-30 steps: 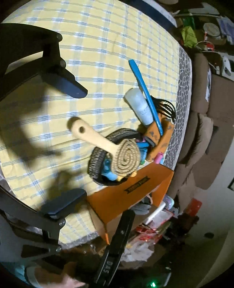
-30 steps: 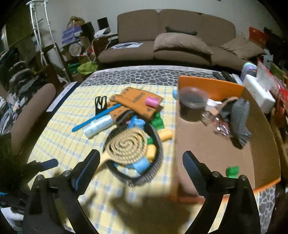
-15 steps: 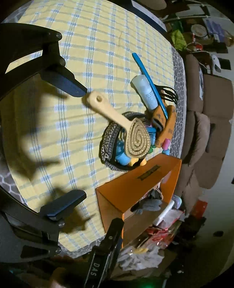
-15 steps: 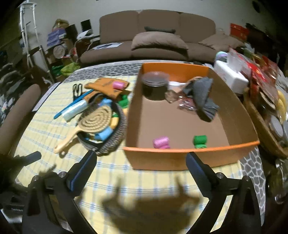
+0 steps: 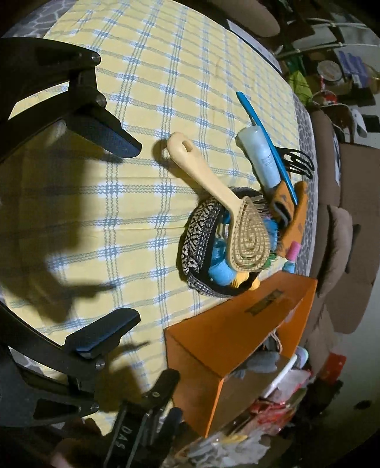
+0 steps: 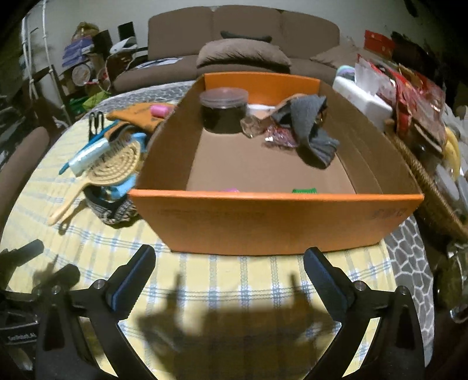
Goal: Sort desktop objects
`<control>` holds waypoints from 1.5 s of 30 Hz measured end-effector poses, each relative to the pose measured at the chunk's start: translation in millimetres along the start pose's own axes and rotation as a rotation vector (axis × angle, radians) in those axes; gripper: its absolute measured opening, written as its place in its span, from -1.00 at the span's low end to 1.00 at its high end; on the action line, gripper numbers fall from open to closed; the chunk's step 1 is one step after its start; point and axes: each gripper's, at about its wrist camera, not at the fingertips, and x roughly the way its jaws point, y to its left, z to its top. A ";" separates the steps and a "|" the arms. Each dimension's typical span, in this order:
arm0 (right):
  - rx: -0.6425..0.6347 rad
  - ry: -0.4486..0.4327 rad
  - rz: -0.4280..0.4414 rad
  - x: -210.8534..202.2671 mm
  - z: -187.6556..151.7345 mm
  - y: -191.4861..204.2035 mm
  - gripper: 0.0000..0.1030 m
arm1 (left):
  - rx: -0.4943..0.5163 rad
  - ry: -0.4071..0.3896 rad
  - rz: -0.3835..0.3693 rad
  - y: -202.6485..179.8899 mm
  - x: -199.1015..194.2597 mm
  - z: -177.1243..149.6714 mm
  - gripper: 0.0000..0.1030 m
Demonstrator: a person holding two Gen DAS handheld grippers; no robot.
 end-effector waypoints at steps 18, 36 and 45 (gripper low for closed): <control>0.062 0.086 0.000 41.1 -19.0 -19.4 0.99 | -0.028 0.027 0.129 -0.1 37.2 -10.3 1.00; 0.014 0.039 -0.018 42.2 -30.4 -16.4 1.00 | 0.000 0.024 0.165 -5.0 40.1 -12.2 1.00; 0.014 0.039 -0.018 42.3 -30.4 -16.4 1.00 | 0.000 0.024 0.165 -5.7 40.1 -12.2 1.00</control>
